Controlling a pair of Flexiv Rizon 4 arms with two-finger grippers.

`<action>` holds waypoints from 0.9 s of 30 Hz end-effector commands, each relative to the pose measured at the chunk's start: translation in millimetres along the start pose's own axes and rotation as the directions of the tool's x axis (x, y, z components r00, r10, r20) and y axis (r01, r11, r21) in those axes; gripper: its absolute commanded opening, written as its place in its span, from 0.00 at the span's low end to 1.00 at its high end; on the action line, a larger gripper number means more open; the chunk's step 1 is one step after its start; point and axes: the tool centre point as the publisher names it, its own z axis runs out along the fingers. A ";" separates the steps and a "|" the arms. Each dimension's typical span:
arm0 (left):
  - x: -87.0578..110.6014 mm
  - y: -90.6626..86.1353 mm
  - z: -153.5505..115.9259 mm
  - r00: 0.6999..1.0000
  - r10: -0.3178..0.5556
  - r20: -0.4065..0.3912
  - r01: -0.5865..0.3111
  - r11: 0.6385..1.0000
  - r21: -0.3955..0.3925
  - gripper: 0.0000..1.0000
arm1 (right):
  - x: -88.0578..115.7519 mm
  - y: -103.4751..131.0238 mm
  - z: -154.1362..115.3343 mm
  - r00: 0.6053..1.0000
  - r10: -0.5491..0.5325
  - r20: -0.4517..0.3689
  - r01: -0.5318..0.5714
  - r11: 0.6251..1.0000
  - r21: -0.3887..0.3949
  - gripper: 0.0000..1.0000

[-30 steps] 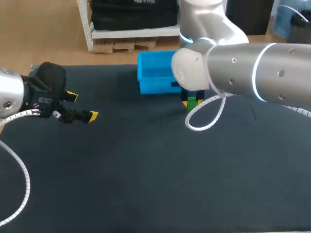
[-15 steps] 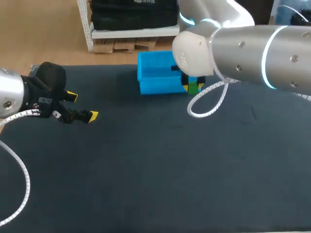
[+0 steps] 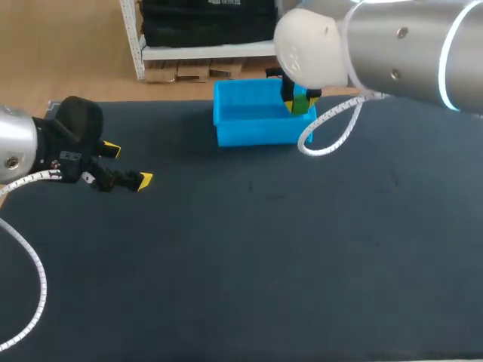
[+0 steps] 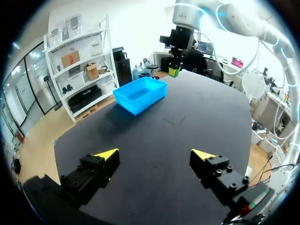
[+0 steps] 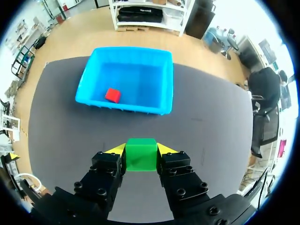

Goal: Use the left arm to pick the red cube and place it into the blue plastic box first, then use the right arm to grasp the green cube and put it into the same blue plastic box after the first action is fully finished.

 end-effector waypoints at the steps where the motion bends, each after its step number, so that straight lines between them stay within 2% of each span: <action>1: -2.6 -1.2 1.3 1.000 -0.002 -0.012 0.002 1.000 -0.008 1.00 | 11.3 0.3 -14.8 0.999 -0.003 0.051 0.002 1.000 0.011 0.00; 17: -2.6 -1.2 1.3 1.000 -0.002 -0.012 0.002 1.000 -0.008 1.00 | 18.7 4.7 -16.9 0.996 -0.003 0.087 0.003 1.000 0.005 0.00; 27: -2.6 -1.2 1.3 1.000 -0.002 -0.012 0.002 1.000 -0.008 1.00 | 3.2 2.3 -18.9 0.985 -0.039 0.171 0.037 0.999 0.017 0.00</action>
